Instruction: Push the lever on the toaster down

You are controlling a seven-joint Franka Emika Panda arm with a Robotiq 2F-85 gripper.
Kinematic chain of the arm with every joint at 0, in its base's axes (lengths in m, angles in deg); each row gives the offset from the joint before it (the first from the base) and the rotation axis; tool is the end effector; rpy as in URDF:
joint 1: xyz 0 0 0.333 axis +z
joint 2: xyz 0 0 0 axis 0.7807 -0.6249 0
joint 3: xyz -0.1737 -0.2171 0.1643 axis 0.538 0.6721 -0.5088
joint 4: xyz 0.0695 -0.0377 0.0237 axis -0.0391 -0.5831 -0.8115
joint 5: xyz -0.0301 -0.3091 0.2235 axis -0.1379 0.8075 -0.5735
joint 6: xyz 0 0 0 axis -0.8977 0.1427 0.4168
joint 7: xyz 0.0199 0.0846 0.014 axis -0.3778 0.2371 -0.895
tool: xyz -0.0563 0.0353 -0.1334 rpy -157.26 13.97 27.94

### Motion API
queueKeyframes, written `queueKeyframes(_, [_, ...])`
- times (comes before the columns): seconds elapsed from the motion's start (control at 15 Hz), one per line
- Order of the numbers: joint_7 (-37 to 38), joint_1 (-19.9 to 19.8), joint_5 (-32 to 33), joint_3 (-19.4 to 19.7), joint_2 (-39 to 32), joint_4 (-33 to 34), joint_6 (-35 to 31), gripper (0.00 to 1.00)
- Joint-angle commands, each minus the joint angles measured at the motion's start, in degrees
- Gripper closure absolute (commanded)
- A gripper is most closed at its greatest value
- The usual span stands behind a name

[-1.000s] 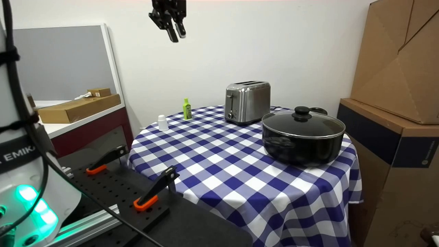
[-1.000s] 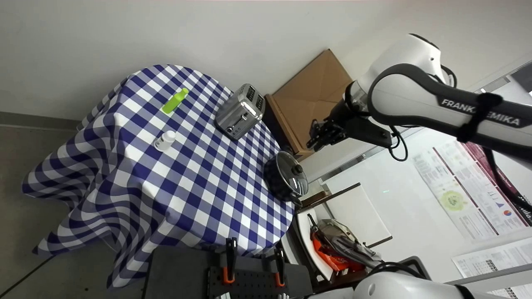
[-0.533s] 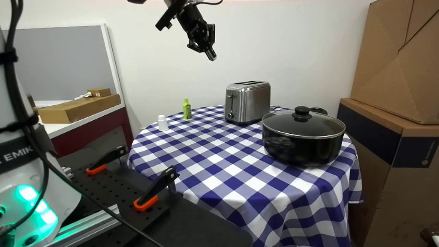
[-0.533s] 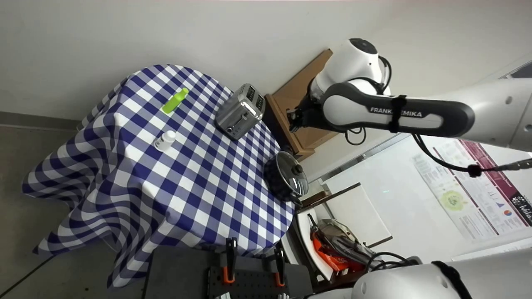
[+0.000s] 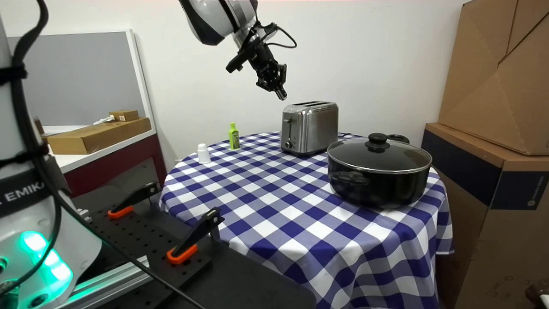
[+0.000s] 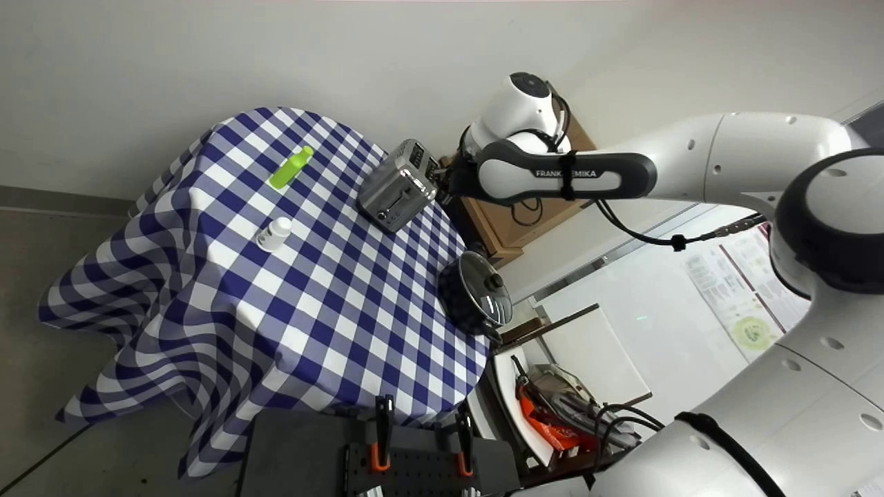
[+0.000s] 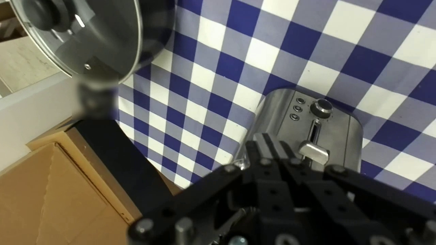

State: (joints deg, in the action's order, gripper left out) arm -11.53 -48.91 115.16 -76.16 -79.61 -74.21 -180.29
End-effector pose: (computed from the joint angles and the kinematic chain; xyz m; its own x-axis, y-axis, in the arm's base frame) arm 0.6155 0.0632 0.2679 0.9559 0.0884 0.2802 -0.0409 -0.9043 0.4250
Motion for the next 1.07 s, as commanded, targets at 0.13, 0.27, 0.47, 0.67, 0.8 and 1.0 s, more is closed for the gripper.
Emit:
queueKeyframes(0.13, [-5.3, 2.82, -8.08, 3.16, -11.06, 12.53, -5.06, 1.0])
queueKeyframes(0.27, [-8.54, 3.24, -12.43, 3.7, -13.46, 14.95, -6.33, 1.0])
queueKeyframes(0.47, [-12.99, 4.14, -18.21, 5.23, -16.26, 17.64, -7.44, 1.0])
queueKeyframes(0.67, [-17.2, 5.22, -23.13, 7.05, -18.69, 19.88, -7.85, 1.0])
queueKeyframes(0.8, [-19.55, 5.55, -25.56, 7.6, -20.46, 21.4, -7.91, 1.0])
queueKeyframes(1.0, [-22.48, 6.09, -28.18, 7.91, -22.71, 22.66, -7.73, 1.0])
